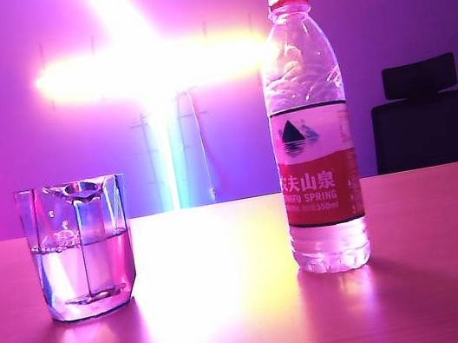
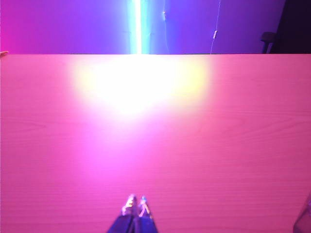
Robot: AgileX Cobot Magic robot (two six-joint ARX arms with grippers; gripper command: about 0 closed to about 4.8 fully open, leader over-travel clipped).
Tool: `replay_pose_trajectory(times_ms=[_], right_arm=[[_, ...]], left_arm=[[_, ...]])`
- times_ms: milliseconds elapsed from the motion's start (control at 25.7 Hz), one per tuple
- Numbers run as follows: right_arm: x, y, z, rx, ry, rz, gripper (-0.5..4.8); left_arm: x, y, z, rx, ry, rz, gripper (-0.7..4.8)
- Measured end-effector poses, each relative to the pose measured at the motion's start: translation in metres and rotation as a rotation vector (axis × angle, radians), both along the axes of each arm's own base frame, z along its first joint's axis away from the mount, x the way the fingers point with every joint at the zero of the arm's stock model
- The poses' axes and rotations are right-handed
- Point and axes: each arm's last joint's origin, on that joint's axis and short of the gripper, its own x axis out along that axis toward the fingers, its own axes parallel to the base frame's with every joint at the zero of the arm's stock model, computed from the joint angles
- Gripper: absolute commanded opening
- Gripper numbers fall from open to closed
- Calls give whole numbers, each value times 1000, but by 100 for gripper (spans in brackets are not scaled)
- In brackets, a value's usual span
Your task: Pick up the mineral water bottle on the table and pour water into the mug until it's half full.
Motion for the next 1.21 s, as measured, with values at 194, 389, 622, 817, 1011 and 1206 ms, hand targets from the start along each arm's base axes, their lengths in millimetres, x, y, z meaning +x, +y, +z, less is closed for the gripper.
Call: replay_pose_trajectory(times_ms=[194,389,622,817,1011,1206], right_arm=[[1,-1,-5,15,55,-5,-8],[1,-1,-9,16,93,-13,-8],[2,-4,-9,55,97,-98,-8],[2,-4,-9,57,98,-100,-8],[2,-8,-9,56,98,-119,-8],[2,-9,-11,54,115,-134,-8]], left_arm=[[0,0,0,0,0,0,-2],[0,0,0,0,0,0,-2],[0,0,0,0,0,0,-2],[0,0,0,0,0,0,-2],[0,0,0,0,0,0,-2],[0,0,0,0,0,0,-2]])
